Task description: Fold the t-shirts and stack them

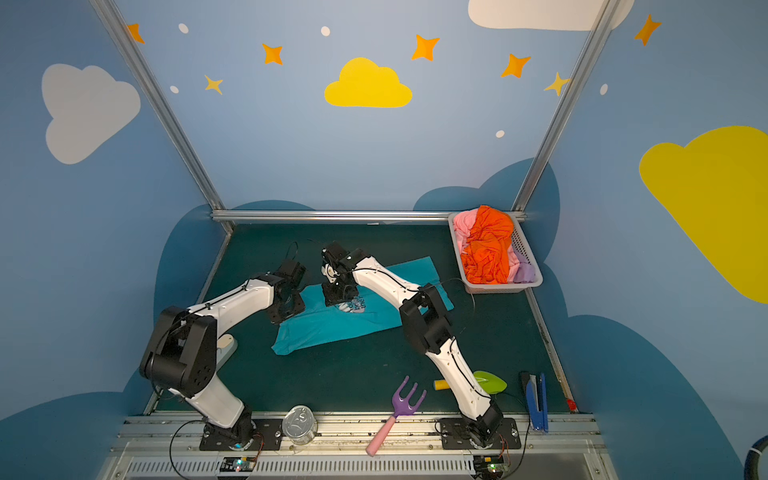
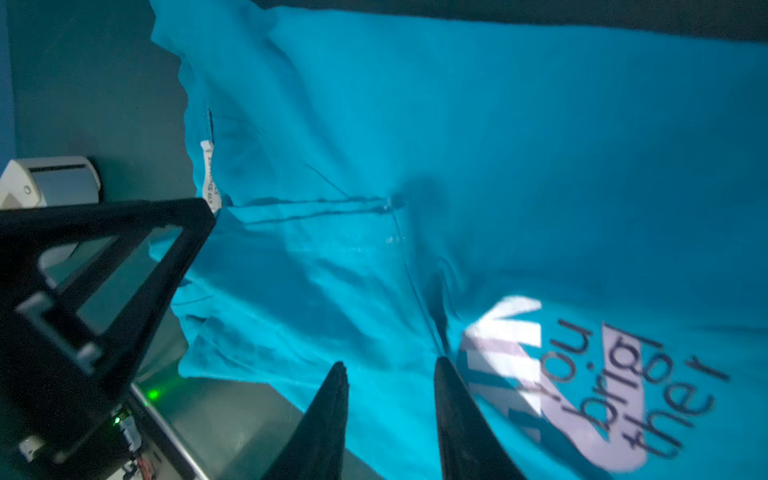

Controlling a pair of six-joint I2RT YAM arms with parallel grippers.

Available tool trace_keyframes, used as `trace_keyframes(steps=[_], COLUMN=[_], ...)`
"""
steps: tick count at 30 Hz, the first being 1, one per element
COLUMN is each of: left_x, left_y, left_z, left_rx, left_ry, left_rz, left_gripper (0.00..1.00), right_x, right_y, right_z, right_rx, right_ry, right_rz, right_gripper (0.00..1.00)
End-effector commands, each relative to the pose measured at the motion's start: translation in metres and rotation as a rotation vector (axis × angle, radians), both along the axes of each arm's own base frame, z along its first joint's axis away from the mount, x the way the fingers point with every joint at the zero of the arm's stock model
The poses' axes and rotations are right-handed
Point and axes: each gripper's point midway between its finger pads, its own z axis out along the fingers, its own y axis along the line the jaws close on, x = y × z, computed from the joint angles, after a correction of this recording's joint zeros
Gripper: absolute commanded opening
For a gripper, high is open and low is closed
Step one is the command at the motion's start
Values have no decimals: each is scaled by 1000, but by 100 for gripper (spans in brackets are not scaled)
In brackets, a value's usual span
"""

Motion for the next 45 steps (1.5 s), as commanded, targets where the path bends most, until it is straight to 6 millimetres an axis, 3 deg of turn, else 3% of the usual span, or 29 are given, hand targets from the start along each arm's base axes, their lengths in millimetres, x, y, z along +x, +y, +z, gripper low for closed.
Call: trace_keyframes(steps=[1, 7, 12, 13, 19, 21, 34, 43, 45], left_x=[-5, -9, -10, -11, -8, -6, 17, 29, 31], left_y=[-2, 0, 0, 0, 2, 3, 9, 7, 7], left_z=[-12, -23, -24, -25, -21, -18, 6, 9, 9], left_rx=[-26, -58, -76, -77, -82, -87, -42, -32, -33], left_ry=[27, 48, 51, 53, 39, 33, -18, -26, -26], left_rz=[10, 28, 27, 24, 33, 37, 26, 20, 19], left_gripper=[52, 56, 63, 62, 23, 18, 15, 14, 17], right_x=[2, 10, 16, 17, 18, 17, 32, 49, 52], right_y=[7, 22, 28, 29, 30, 27, 0, -21, -26], right_z=[-9, -32, -29, -27, -6, 0, 29, 18, 12], right_rx=[-4, 28, 70, 79, 110, 104, 59, 8, -4], right_ry=[7, -4, 1, 1, -10, -14, -111, -114, -102], right_rz=[24, 37, 20, 17, 16, 11, -102, -191, -208], right_gripper=[37, 37, 27, 24, 14, 12, 9, 9, 9])
